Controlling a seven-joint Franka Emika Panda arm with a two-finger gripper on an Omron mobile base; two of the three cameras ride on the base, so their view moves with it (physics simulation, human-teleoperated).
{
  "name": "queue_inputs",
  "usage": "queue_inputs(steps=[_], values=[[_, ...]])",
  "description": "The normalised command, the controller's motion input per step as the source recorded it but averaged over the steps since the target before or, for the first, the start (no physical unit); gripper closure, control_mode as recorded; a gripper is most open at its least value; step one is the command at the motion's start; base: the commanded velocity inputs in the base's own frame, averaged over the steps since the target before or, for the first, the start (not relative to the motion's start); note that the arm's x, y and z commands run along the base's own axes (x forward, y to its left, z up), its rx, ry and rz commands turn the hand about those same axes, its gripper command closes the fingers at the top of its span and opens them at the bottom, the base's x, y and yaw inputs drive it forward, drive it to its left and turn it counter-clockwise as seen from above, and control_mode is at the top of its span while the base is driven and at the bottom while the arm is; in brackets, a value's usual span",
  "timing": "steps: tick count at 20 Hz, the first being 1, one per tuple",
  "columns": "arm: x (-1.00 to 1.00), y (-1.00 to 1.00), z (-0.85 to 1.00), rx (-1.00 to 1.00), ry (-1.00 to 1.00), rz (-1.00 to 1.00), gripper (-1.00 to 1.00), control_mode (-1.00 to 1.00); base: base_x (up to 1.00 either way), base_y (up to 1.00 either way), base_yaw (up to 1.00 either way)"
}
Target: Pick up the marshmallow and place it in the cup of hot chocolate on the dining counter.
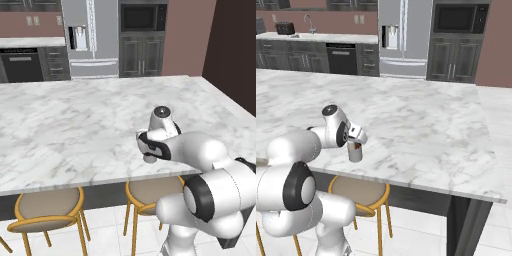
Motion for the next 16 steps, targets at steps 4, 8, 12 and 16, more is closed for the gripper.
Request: queue_inputs(steps=[4, 8, 12, 16], values=[[0.09, 0.00, -0.07, 0.00, 0.00, 0.00, 1.00, -1.00, 0.00, 0.00, 0.00], [0.18, 0.00, 0.00, 0.00, 0.00, 0.00, 1.00, -1.00, 0.00, 0.00, 0.00], [0.22, 0.00, 0.11, 0.00, 0.00, 0.00, 1.00, -1.00, 0.00, 0.00, 0.00], [0.13, 0.00, 0.19, 0.00, 0.00, 0.00, 1.00, -1.00, 0.00, 0.00, 0.00]])
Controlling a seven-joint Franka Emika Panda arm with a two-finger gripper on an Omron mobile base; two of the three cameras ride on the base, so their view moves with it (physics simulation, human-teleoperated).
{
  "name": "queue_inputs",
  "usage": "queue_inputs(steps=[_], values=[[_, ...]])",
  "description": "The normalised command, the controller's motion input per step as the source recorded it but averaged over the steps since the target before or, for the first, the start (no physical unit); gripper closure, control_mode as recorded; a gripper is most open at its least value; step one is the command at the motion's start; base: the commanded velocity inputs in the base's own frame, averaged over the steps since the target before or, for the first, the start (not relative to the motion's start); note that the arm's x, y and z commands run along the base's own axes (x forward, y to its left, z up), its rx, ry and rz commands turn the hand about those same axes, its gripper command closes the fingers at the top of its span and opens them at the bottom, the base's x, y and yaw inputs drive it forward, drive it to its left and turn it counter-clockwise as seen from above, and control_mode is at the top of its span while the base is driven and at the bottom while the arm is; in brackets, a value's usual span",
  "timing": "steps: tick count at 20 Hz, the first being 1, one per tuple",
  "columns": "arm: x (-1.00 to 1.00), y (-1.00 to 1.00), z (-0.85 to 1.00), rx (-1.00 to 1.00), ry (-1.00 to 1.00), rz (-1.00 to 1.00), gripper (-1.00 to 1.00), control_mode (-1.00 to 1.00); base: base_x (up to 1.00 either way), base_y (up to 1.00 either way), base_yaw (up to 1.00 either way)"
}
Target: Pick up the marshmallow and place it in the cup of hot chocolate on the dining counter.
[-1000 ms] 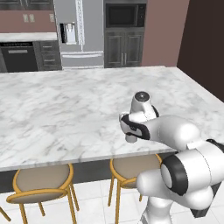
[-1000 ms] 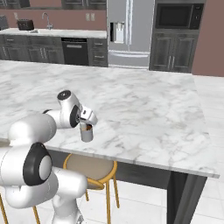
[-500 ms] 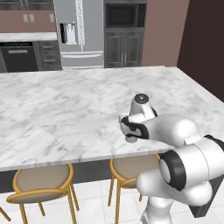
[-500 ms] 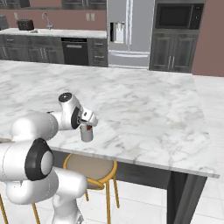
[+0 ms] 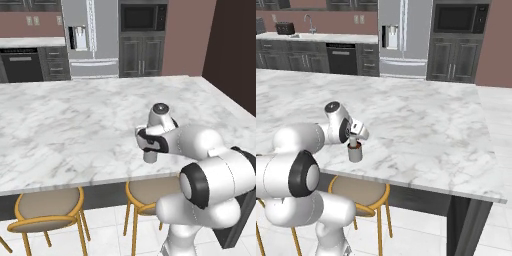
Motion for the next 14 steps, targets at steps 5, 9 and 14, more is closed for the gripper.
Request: queue_inputs(steps=[5, 9, 14], values=[[0.19, 0.03, -0.06, 0.00, 0.02, 0.00, 1.00, -1.00, 0.00, 0.00, 0.00], [0.20, 0.00, -0.23, 0.00, 0.00, 0.00, 1.00, -1.00, 0.00, 0.00, 0.00], [0.12, 0.00, -0.27, 0.00, 0.00, 0.00, 1.00, -1.00, 0.00, 0.00, 0.00]])
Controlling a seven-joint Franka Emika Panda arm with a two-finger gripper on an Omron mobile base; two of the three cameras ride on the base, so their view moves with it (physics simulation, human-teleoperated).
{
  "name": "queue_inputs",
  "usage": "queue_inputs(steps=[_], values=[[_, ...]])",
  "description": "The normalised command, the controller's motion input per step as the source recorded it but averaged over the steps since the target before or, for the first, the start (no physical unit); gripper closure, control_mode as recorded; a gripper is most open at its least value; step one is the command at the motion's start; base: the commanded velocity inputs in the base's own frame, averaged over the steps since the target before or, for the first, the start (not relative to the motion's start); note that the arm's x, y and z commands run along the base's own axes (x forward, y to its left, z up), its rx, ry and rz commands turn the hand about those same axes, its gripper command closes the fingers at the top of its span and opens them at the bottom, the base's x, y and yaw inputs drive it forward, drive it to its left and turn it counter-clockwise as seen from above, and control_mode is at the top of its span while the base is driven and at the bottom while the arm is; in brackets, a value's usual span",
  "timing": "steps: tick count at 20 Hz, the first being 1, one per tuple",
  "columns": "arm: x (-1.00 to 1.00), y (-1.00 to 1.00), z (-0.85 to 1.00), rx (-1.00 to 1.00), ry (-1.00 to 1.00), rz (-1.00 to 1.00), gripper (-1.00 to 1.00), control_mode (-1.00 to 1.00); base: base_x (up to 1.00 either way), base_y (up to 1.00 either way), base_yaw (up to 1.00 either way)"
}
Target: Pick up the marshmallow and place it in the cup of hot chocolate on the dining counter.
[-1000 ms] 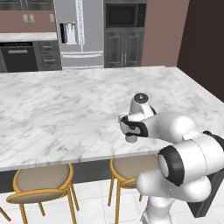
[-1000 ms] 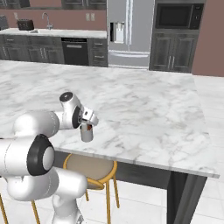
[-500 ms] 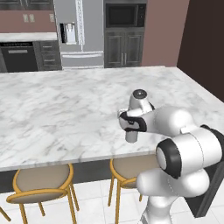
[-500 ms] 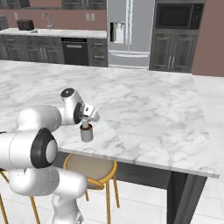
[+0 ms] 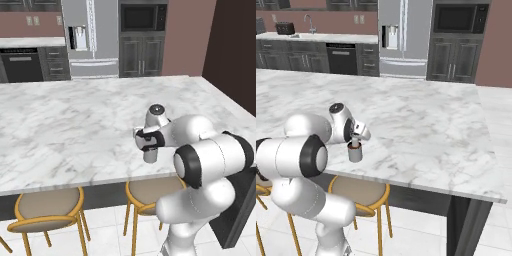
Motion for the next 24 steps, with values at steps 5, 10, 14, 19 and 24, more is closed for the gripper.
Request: queue_inputs(steps=[5, 10, 14, 19, 24], values=[[0.01, 0.00, -0.26, 0.00, 0.00, 0.00, 1.00, -1.00, 0.00, 0.00, 0.00], [0.01, 0.03, -0.21, 0.00, 0.00, 0.00, 1.00, -1.00, 0.00, 0.00, 0.00], [0.00, 0.01, -0.24, 0.00, 0.03, 0.00, 1.00, -1.00, 0.00, 0.00, 0.00], [0.00, 0.01, -0.09, 0.00, 0.10, 0.00, -1.00, -1.00, 0.00, 0.00, 0.00], [0.00, 0.00, 0.00, 0.00, 0.09, 0.00, -1.00, -1.00, 0.00, 0.00, 0.00]])
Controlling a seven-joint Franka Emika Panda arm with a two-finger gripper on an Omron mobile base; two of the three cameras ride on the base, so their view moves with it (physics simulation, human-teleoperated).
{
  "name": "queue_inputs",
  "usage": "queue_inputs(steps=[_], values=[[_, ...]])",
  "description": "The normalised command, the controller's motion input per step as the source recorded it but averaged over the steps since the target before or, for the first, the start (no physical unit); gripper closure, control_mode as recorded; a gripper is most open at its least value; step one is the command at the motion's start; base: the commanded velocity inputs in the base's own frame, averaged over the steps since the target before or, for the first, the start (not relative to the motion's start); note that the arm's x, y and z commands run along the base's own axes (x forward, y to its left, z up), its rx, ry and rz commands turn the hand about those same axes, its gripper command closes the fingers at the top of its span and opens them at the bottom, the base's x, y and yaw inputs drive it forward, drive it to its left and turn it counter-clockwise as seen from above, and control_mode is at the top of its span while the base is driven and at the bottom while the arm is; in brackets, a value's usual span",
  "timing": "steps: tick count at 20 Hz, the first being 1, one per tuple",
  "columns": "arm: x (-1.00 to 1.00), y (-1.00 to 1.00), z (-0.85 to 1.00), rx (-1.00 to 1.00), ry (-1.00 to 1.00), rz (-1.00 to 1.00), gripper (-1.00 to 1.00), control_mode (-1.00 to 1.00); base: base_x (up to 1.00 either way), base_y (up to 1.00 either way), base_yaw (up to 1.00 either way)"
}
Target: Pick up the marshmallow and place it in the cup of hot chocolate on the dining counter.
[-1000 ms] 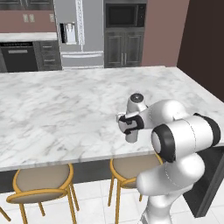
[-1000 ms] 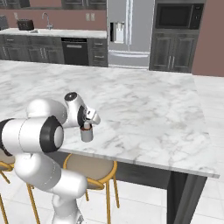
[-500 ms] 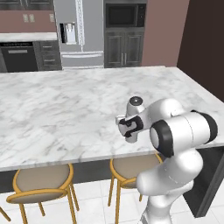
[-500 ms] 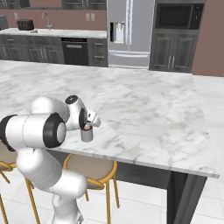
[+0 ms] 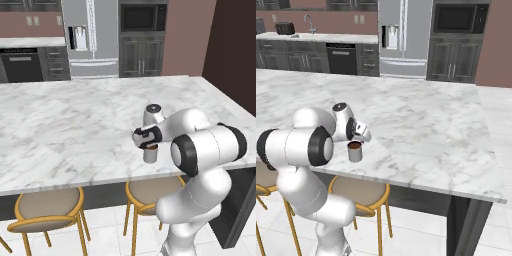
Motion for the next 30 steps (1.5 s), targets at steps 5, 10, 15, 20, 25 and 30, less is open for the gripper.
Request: queue_inputs(steps=[5, 10, 15, 20, 25, 30], values=[[0.00, 0.00, 0.00, 0.00, 0.10, 0.00, -1.00, -1.00, 0.00, 0.00, 0.00], [-0.02, 0.00, 0.21, 0.00, 0.00, 0.00, -1.00, -1.00, 0.00, 0.00, 0.00], [-0.20, 0.00, 0.34, 0.00, -0.02, 0.00, -1.00, -1.00, 0.00, 0.00, 0.00], [-0.62, -0.02, 0.33, 0.03, -0.06, 0.00, -1.00, -1.00, 0.00, 0.00, 0.00], [-0.66, -0.04, 0.64, 0.01, 0.00, 0.00, -1.00, -1.00, 0.00, 0.00, 0.00], [-0.87, -0.14, 0.65, 0.00, -0.01, 0.04, -1.00, -1.00, 0.00, 0.00, 0.00]])
